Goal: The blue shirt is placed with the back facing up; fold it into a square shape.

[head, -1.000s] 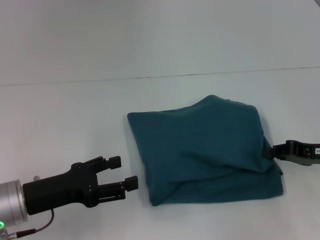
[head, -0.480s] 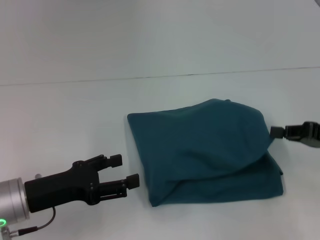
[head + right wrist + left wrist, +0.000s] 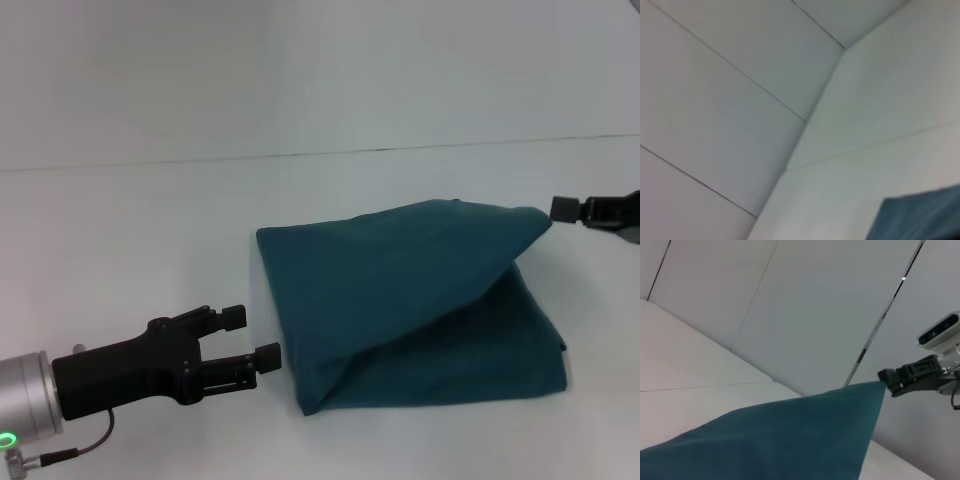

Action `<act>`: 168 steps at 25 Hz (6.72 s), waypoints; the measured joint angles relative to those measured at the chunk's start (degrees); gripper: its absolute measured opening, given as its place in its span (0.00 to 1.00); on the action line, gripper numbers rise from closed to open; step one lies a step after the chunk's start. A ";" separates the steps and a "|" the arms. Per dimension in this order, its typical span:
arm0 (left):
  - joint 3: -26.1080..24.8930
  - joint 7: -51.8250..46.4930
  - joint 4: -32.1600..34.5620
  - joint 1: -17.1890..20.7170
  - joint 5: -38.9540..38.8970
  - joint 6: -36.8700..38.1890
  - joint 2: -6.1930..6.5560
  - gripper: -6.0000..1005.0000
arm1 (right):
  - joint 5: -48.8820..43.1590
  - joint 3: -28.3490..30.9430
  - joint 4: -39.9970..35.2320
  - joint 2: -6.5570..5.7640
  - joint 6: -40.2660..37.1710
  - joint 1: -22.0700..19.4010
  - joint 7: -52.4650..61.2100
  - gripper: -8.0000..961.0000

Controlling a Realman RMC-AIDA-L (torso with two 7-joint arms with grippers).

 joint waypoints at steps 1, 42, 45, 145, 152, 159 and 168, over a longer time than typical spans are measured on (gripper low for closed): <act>-0.03 -0.04 0.00 0.00 -0.02 0.00 0.00 0.92 | 0.59 0.03 -0.54 0.00 -0.37 -0.21 0.04 0.02; -0.32 4.36 -2.89 -1.06 -0.48 -14.88 -2.09 0.92 | -4.26 -0.62 4.50 0.70 15.26 -0.25 -6.64 0.69; -0.27 8.69 -2.83 -0.68 -0.53 -14.70 -2.26 0.92 | -4.11 -0.18 4.67 0.37 16.45 -0.12 -5.46 0.81; 22.43 2.55 3.38 -0.83 -5.88 -22.61 -2.00 0.01 | -3.95 1.48 4.52 0.14 18.09 0.44 -1.85 0.83; 20.50 2.88 3.95 -0.84 -5.87 -25.93 -2.00 0.01 | -3.95 1.48 4.55 0.46 18.17 0.78 -2.19 0.83; 17.23 2.94 5.13 -1.12 -5.88 -28.16 -1.59 0.01 | -3.96 1.48 4.62 0.58 18.18 1.01 -2.21 0.83; 11.43 3.39 4.99 -0.72 -5.17 -28.80 -0.80 0.01 | -3.96 1.48 4.61 0.62 18.32 1.07 -2.24 0.83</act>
